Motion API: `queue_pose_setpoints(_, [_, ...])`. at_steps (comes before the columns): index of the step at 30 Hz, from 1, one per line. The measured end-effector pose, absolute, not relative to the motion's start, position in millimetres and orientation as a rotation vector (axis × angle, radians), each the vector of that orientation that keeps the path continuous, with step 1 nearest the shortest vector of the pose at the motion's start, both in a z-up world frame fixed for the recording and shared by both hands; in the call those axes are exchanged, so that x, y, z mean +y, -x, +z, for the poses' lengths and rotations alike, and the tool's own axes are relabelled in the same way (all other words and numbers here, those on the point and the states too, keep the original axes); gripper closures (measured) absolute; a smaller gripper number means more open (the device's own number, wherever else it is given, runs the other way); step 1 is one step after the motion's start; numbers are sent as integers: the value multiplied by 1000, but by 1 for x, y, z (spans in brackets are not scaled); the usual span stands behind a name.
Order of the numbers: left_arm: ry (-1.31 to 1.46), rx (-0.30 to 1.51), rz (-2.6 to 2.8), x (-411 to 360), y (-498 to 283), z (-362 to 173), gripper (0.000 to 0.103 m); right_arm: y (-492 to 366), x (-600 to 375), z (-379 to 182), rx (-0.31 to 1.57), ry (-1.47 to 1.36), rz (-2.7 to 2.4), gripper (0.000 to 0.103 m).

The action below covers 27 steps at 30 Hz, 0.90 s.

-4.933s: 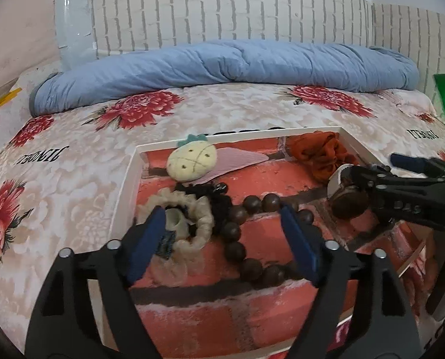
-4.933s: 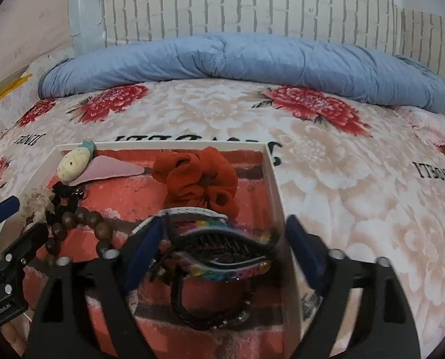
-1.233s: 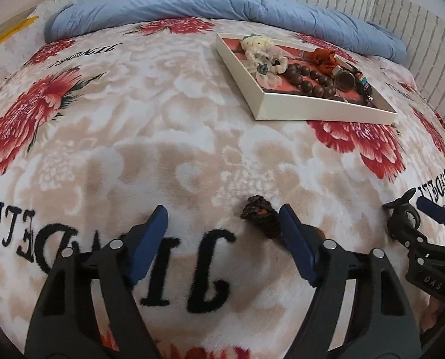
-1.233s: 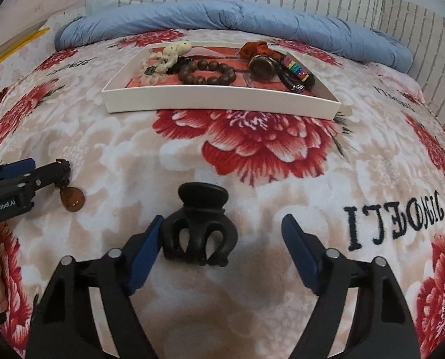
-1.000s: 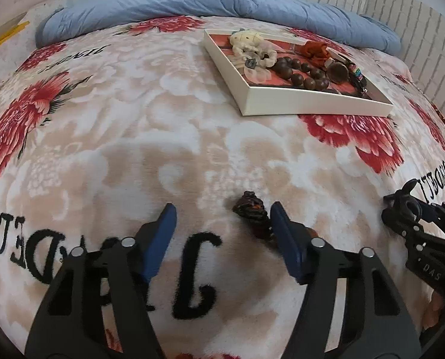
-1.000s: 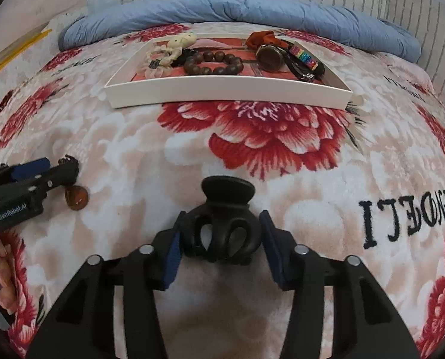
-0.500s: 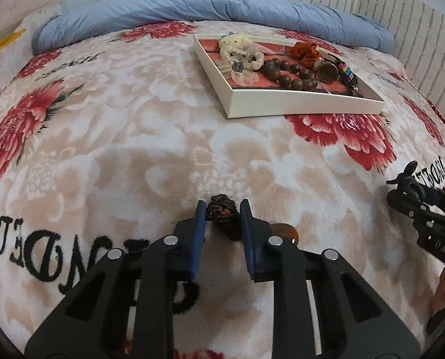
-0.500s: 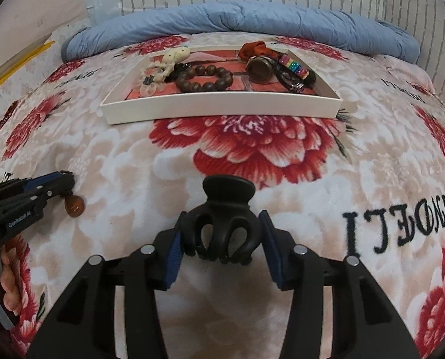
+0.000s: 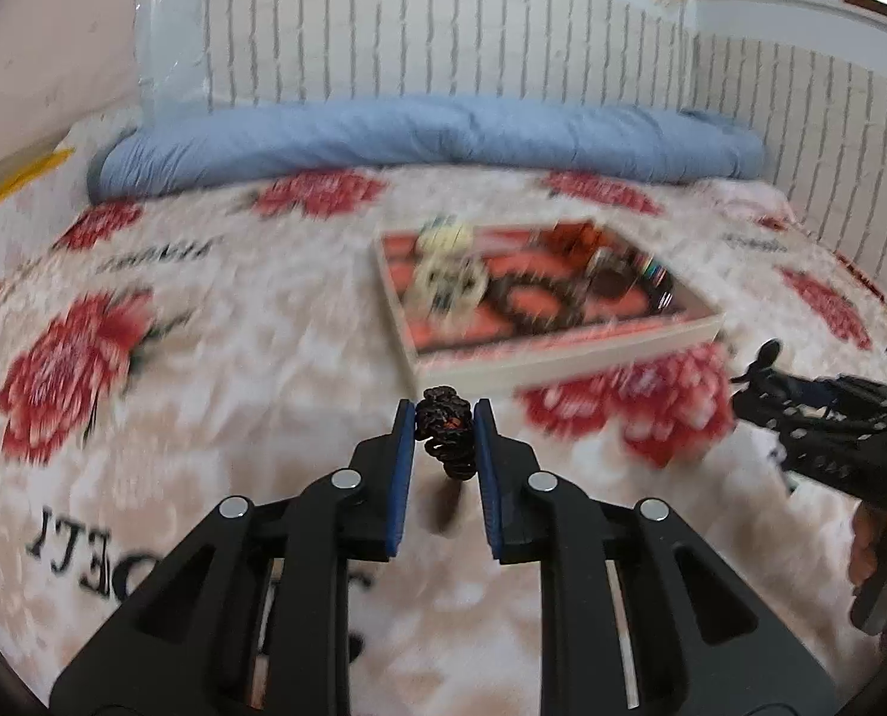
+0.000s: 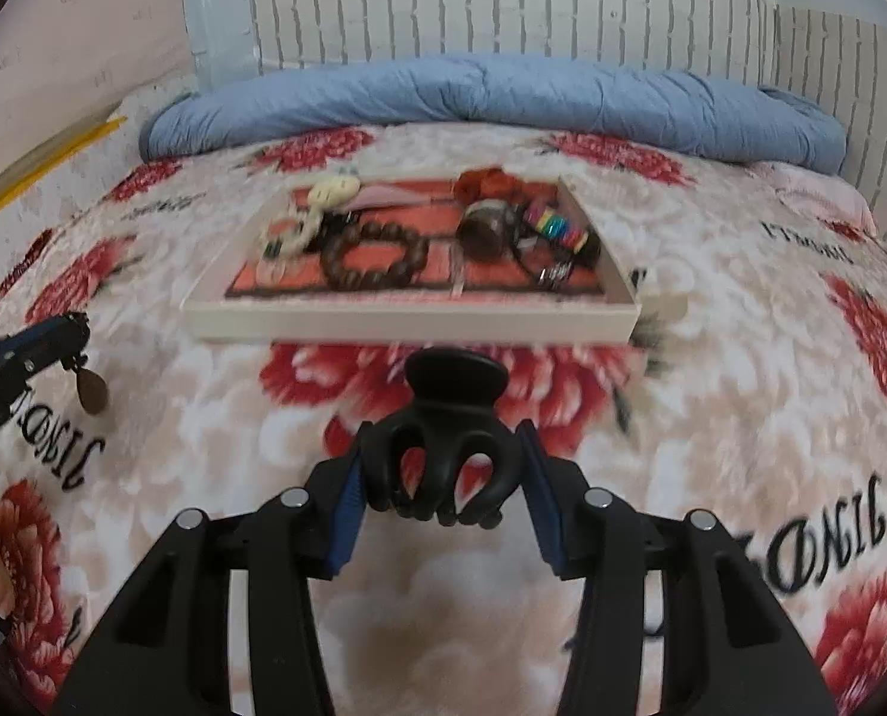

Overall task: Organize jewelry
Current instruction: 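Carry both items into the white tray and open both tools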

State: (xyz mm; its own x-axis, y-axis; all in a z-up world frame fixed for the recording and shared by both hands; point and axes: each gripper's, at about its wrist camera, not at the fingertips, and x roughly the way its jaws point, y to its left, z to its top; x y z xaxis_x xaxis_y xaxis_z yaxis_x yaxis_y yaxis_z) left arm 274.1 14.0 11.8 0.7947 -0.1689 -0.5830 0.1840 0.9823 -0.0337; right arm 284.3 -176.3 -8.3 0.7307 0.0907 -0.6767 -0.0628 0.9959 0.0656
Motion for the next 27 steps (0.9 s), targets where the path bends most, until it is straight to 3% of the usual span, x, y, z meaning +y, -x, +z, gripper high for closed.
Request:
queue_pose_setpoints(11, [15,507,-212,-34,-352,58,84,-357,-209,7,685,-79,92,56])
queue_pose_setpoints(27, [-24,610,-111,-44,-439,-30,84,-430,-206,-43,699,-8,80,56])
